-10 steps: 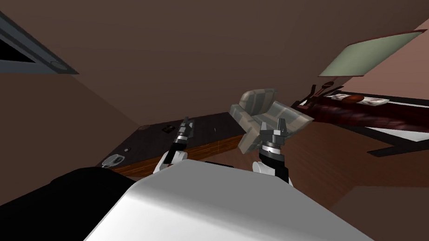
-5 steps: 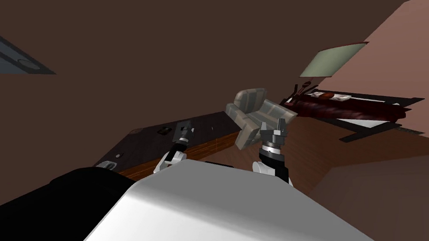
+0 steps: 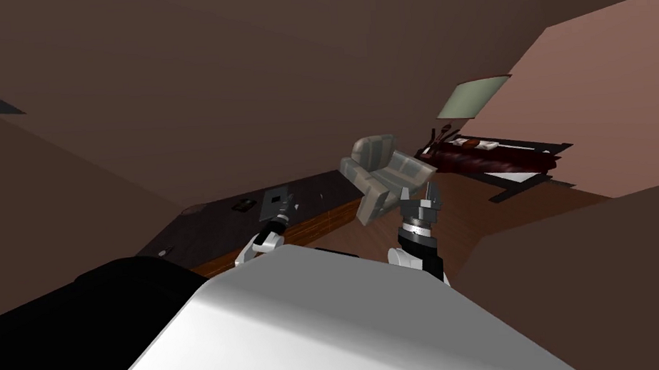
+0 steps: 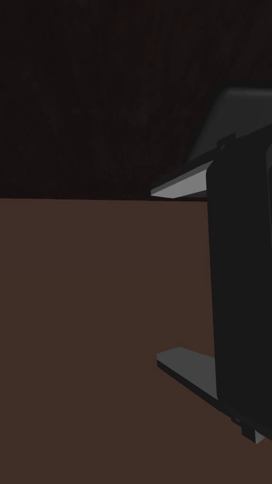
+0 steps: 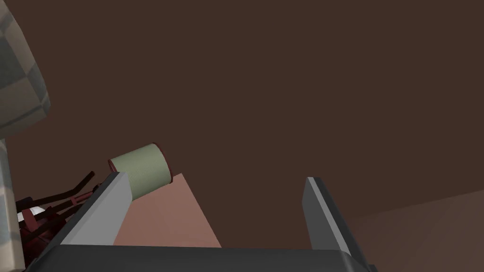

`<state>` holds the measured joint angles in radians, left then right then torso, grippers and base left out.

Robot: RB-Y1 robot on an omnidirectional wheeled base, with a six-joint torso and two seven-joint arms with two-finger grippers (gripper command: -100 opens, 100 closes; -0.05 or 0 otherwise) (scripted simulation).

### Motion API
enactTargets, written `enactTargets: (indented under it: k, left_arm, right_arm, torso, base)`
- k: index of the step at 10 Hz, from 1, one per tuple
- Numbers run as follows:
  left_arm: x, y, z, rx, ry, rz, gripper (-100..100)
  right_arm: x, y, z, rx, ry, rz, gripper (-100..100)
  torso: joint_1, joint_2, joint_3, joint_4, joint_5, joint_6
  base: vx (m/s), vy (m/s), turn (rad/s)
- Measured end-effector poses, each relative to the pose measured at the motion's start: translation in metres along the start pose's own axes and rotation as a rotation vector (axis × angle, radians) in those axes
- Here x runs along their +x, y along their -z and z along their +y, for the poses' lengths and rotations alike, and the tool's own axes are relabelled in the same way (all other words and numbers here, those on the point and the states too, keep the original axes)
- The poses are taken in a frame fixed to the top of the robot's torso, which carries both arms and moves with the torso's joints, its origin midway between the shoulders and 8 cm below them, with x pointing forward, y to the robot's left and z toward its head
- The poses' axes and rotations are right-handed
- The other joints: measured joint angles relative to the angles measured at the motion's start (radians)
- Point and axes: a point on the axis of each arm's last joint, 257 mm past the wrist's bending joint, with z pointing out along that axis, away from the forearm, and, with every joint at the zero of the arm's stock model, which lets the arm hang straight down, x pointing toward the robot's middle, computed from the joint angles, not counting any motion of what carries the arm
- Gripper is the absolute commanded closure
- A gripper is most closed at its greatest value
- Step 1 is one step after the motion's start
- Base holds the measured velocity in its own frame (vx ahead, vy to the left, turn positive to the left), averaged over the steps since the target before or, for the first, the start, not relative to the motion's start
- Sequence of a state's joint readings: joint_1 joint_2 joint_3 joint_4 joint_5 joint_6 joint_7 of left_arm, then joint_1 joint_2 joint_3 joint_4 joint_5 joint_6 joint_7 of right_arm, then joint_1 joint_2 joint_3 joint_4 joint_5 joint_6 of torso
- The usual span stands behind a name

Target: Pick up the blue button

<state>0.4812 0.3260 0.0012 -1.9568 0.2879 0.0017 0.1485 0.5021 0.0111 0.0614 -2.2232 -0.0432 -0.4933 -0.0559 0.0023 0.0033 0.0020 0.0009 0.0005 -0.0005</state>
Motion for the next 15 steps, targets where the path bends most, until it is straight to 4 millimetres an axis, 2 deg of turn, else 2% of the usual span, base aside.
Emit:
enactTargets:
  k: [1,5,10,15]
  left_arm:
    - [-0.012,-0.002,0.017,-0.051,0.024,-0.009,-100]
    - [-0.032,0.003,0.067,-0.204,0.114,-0.044,-100]
    - [-0.070,0.021,0.142,-0.428,0.260,-0.130,-100]
    - [-0.099,0.045,0.191,-0.592,0.386,-0.226,-100]
  right_arm:
    - [0.000,0.000,0.000,0.000,0.000,0.000,0]
    - [0.000,0.000,0.000,0.000,0.000,0.000,0]
    - [0.000,0.000,0.000,0.000,0.000,0.000,0]
    - [0.000,0.000,0.000,0.000,0.000,0.000,0]
  torso:
    - [-0.001,-0.001,0.000,0.000,0.000,0.001]
    - [-0.001,-0.003,-0.001,-0.001,0.000,0.001]
    - [-0.001,-0.004,-0.003,-0.001,0.000,0.000]
    - [0.000,-0.006,-0.003,-0.001,0.000,-0.001]
  base:
    - [-0.030,-0.003,-0.097]
    - [-0.025,-0.001,-0.232]
    - [-0.001,-0.002,-0.164]
    - [0.024,0.001,-0.192]
